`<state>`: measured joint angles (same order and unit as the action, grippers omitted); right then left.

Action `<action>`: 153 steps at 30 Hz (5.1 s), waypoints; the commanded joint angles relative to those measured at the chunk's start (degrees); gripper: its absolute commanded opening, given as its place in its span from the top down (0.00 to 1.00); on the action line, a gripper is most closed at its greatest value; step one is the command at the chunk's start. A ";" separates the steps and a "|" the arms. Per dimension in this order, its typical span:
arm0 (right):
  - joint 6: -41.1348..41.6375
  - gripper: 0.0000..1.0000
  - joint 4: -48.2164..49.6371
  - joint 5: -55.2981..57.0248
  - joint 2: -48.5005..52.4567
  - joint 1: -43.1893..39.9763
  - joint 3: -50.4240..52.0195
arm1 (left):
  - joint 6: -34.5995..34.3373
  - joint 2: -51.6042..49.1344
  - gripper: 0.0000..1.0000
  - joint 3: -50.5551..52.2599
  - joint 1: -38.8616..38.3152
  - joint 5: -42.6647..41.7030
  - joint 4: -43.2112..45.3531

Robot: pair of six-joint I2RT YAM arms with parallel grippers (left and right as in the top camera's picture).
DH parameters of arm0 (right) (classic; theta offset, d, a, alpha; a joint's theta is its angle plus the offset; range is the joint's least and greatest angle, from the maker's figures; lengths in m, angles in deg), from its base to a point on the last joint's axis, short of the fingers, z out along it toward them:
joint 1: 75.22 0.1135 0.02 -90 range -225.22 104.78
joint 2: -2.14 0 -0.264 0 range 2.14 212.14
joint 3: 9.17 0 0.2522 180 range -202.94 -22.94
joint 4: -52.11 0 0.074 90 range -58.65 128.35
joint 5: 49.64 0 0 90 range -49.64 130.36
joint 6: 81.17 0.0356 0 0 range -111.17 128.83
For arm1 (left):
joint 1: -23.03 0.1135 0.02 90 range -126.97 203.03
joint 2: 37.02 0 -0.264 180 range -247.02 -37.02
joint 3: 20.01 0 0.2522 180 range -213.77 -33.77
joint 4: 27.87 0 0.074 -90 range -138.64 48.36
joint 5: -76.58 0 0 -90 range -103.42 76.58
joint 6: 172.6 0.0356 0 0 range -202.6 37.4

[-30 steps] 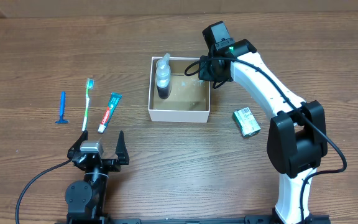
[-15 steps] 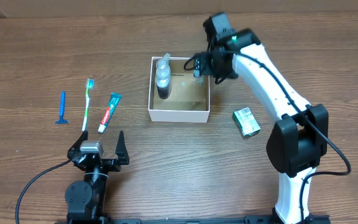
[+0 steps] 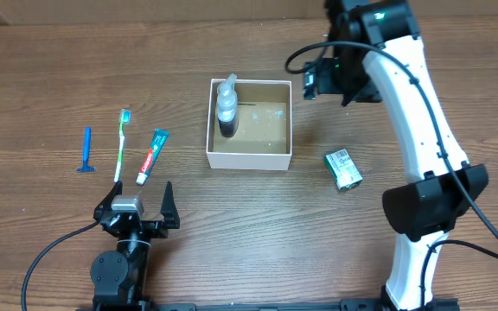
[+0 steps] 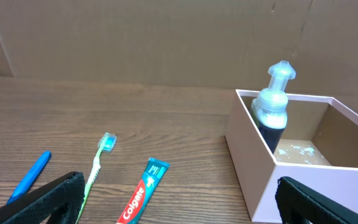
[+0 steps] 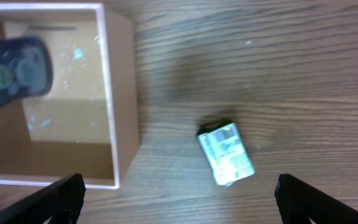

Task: Pack container
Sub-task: 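Lower the right gripper and grasp the Dettol soap bar, then carry the soap bar left and lower it into the box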

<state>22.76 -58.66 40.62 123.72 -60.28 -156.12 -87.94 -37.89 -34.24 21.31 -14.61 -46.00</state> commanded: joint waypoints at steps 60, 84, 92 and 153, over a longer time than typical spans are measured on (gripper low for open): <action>-9.25 0.55 42.66 -5.88 -13.79 -6.67 64.37 | 1.27 0.55 0.00 0.20 0.57 0.57 -0.09; -1.38 0.55 32.81 -9.18 -13.77 5.86 26.01 | 1.29 0.55 0.00 0.20 0.57 0.57 -0.07; 4.87 0.55 40.61 -2.14 -11.02 13.27 26.01 | 1.29 0.57 0.00 0.20 0.57 0.57 -0.09; 8.59 0.37 41.42 -1.36 6.56 14.25 20.00 | 1.29 0.57 0.00 0.20 0.57 0.57 -0.09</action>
<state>31.31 -15.91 38.89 131.43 -45.92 -131.01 -87.94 -37.89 -34.24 21.31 -14.59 -46.00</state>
